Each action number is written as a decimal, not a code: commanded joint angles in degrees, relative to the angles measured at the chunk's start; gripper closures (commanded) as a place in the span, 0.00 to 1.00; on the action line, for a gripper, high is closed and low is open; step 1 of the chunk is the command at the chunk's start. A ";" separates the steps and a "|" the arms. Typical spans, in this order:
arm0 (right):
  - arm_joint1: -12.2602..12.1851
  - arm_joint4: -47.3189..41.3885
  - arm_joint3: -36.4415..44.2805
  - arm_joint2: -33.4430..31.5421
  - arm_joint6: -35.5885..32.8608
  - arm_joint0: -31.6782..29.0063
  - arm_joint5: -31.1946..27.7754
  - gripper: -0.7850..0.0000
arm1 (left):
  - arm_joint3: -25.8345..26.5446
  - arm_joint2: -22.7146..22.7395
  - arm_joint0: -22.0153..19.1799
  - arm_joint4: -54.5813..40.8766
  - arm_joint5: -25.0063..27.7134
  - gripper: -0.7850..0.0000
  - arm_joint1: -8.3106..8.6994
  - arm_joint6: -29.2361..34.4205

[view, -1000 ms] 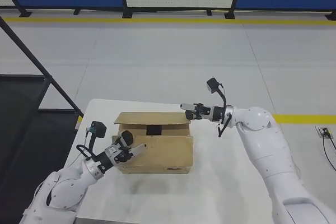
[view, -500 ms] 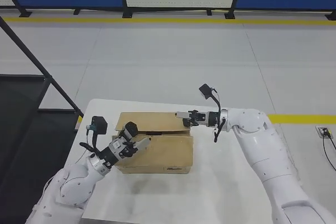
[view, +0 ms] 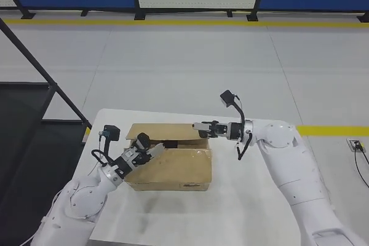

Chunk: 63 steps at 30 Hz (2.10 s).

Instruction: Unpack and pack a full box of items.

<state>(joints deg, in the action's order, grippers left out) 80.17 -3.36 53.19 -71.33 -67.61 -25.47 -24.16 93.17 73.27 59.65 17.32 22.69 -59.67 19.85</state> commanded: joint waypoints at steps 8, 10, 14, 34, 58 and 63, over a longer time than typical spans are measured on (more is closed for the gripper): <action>-1.63 -4.10 5.95 -5.24 3.09 -4.66 -3.02 0.00 | 1.00 2.30 -0.50 -5.52 2.97 0.00 0.15 4.14; -1.63 -4.10 5.95 -5.24 3.09 -4.66 -3.02 0.00 | 1.08 2.48 -0.45 -5.82 3.27 0.00 0.19 4.50; -1.63 -4.10 5.95 -5.24 3.09 -4.66 -3.02 0.00 | 1.08 2.48 -0.45 -5.82 3.27 0.00 0.19 4.50; -1.63 -4.10 5.95 -5.24 3.09 -4.66 -3.02 0.00 | 1.08 2.48 -0.45 -5.82 3.27 0.00 0.19 4.50; -1.63 -4.10 5.95 -5.24 3.09 -4.66 -3.02 0.00 | 1.08 2.48 -0.45 -5.82 3.27 0.00 0.19 4.50; -1.63 -4.10 5.95 -5.24 3.09 -4.66 -3.02 0.00 | 1.08 2.48 -0.45 -5.82 3.27 0.00 0.19 4.50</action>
<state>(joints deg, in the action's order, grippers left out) 78.55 -7.46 59.14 -76.56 -64.52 -30.13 -27.17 94.25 75.75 59.20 11.50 25.95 -59.47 24.35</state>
